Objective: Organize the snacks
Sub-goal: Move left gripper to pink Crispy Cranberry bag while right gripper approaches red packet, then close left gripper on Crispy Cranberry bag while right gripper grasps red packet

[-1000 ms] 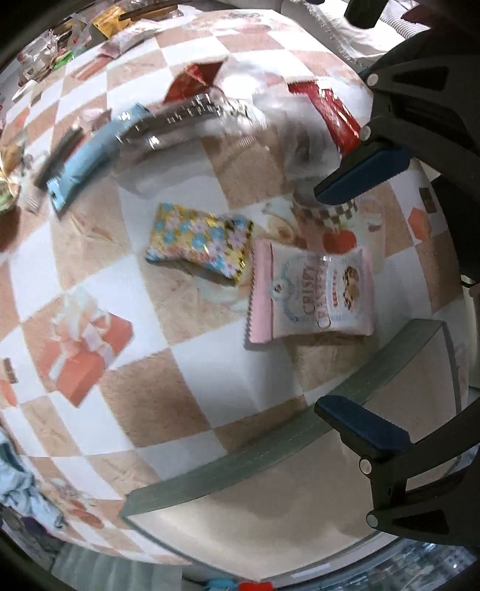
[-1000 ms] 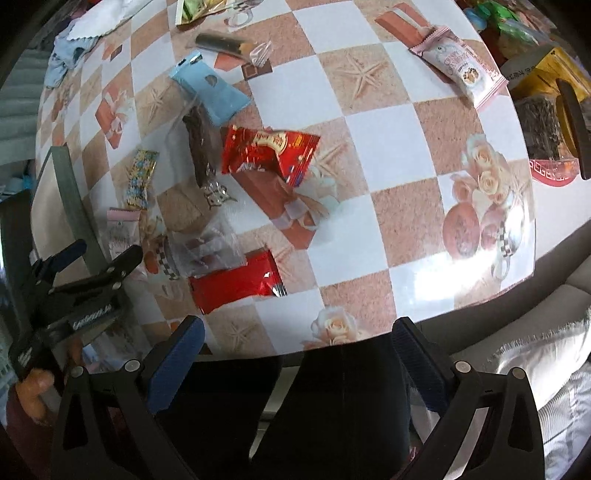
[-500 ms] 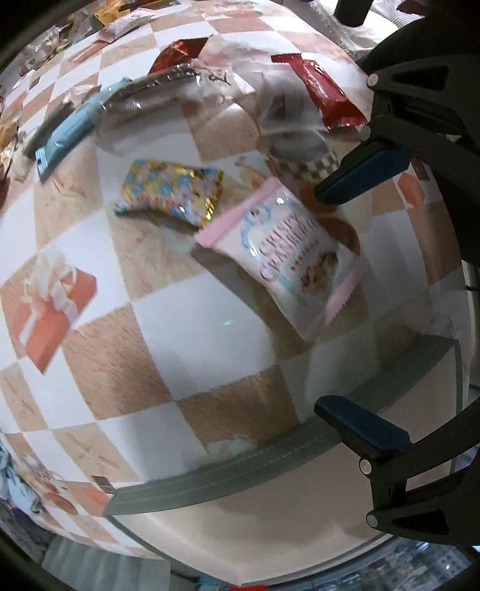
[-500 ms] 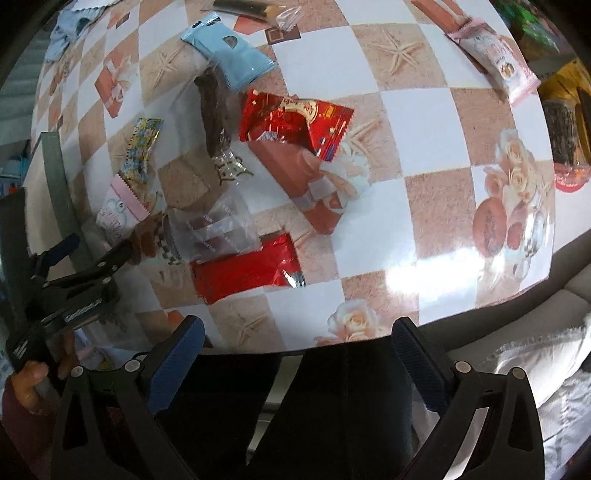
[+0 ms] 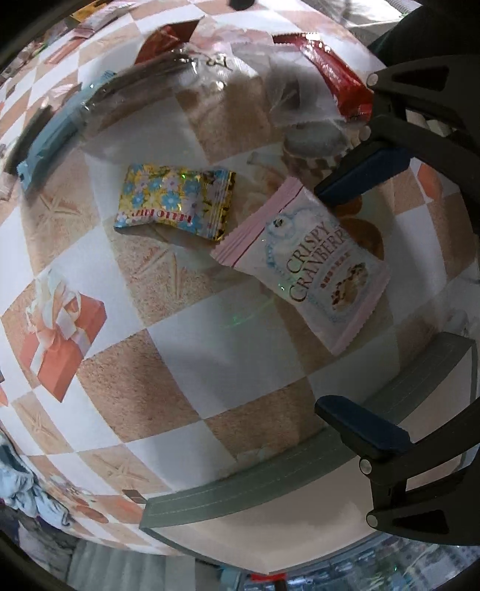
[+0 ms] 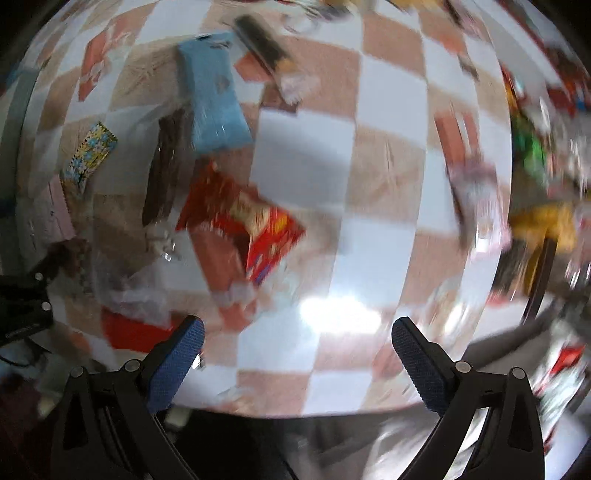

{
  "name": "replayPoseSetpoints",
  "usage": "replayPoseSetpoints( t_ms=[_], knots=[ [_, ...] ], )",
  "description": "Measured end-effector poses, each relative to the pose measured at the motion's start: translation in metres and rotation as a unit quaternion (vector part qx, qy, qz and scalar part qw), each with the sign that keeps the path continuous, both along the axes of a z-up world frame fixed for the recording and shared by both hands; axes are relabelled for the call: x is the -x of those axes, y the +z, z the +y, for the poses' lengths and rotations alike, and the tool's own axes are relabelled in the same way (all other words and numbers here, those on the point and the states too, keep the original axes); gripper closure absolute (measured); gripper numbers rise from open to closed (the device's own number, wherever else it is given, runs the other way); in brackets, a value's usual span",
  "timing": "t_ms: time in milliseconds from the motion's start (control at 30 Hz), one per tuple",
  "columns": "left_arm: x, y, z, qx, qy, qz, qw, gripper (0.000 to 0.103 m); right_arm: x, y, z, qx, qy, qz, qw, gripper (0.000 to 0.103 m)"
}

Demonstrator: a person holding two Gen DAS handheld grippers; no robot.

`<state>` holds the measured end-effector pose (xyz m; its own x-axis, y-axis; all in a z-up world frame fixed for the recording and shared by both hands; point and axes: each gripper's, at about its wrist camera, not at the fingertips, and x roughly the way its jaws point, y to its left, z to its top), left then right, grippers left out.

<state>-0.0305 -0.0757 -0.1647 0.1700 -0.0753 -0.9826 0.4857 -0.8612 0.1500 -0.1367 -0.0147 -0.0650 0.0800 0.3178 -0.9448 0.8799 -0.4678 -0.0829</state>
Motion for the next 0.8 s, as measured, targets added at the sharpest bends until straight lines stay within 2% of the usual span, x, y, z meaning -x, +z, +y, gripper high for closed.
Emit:
replayPoseSetpoints(
  t_ms=[133,267,300,400,500,567,633,700,800],
  knots=[
    [-0.003,0.001,-0.028,-0.004,0.044,0.005,0.999,0.0,-0.003,-0.014,-0.019,0.005,0.063,0.004,0.998,0.001],
    [-0.013,-0.01,-0.059,-0.039,0.161,0.016,0.9861,0.0,-0.002,-0.03,-0.046,0.015,0.08,0.012,0.997,0.001],
    [-0.013,-0.01,-0.062,-0.041,0.168,0.016,0.9848,0.0,-0.005,-0.034,-0.045,0.016,0.071,0.009,0.997,0.001],
    [-0.01,-0.01,-0.057,-0.031,0.152,0.017,0.9878,0.0,0.009,-0.05,-0.041,0.016,0.026,-0.016,0.999,0.001],
    [-0.002,-0.007,-0.041,-0.027,0.133,0.013,0.9907,0.0,0.009,-0.055,-0.041,0.032,0.029,-0.028,0.999,0.001],
    [0.004,-0.006,-0.035,-0.033,0.145,0.016,0.9888,0.0,0.017,-0.058,-0.039,0.036,0.028,-0.036,0.998,0.001],
    [0.0,-0.009,-0.029,-0.04,0.162,0.021,0.9858,0.0,0.027,-0.062,-0.035,0.035,0.001,-0.055,0.998,0.0],
    [-0.006,-0.016,-0.025,-0.05,0.178,0.029,0.9824,0.0,0.038,-0.065,-0.03,0.032,-0.007,-0.056,0.998,0.0],
    [-0.015,-0.024,-0.022,-0.049,0.179,0.035,0.982,0.0,0.045,-0.064,-0.032,0.031,-0.01,-0.056,0.998,0.0]
  ],
)
